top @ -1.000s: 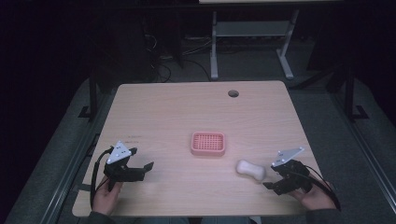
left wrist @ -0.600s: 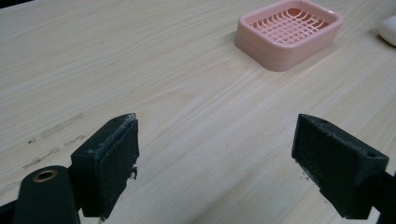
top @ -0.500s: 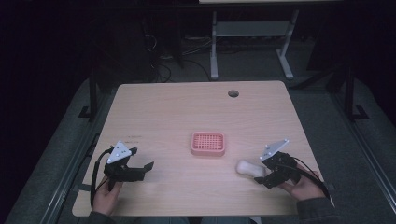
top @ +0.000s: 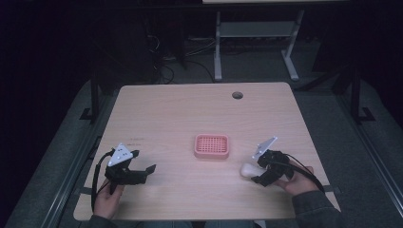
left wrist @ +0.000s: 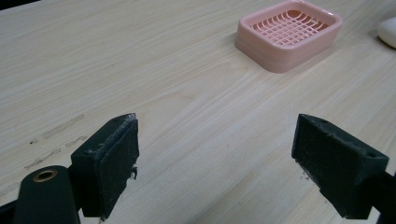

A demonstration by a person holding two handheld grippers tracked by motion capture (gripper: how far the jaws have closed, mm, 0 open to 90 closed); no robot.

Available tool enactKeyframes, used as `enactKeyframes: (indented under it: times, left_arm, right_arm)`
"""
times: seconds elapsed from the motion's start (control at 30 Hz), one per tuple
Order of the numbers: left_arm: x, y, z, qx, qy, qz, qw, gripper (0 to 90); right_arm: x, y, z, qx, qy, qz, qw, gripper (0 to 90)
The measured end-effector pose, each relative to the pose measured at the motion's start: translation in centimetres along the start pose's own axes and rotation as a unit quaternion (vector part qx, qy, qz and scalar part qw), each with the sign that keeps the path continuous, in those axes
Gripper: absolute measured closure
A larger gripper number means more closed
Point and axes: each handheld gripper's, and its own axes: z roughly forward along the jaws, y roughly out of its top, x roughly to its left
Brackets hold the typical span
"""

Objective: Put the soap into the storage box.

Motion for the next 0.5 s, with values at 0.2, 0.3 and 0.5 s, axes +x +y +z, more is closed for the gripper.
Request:
enactKeyframes:
  times: [0.2, 0.3, 0.5]
  left_arm:
    - [0.0, 0.0, 0.0, -0.001, 0.0, -0.004, 1.0, 14.5]
    - [0.1, 0.0, 0.0, -0.002, 0.0, -0.006, 1.0, 14.5]
    - [0.0, 0.0, 0.0, -0.001, -0.001, -0.005, 1.0, 14.6]
  right_arm:
    - [-0.2, 0.6, 0.7, 0.022, 0.009, -0.007, 0.9997, 36.5]
    - [-0.3, 0.7, 1.0, 0.032, 0.01, -0.01, 0.9994, 38.7]
    - [-0.2, 1.1, 1.4, 0.051, 0.01, -0.02, 0.9985, 43.8]
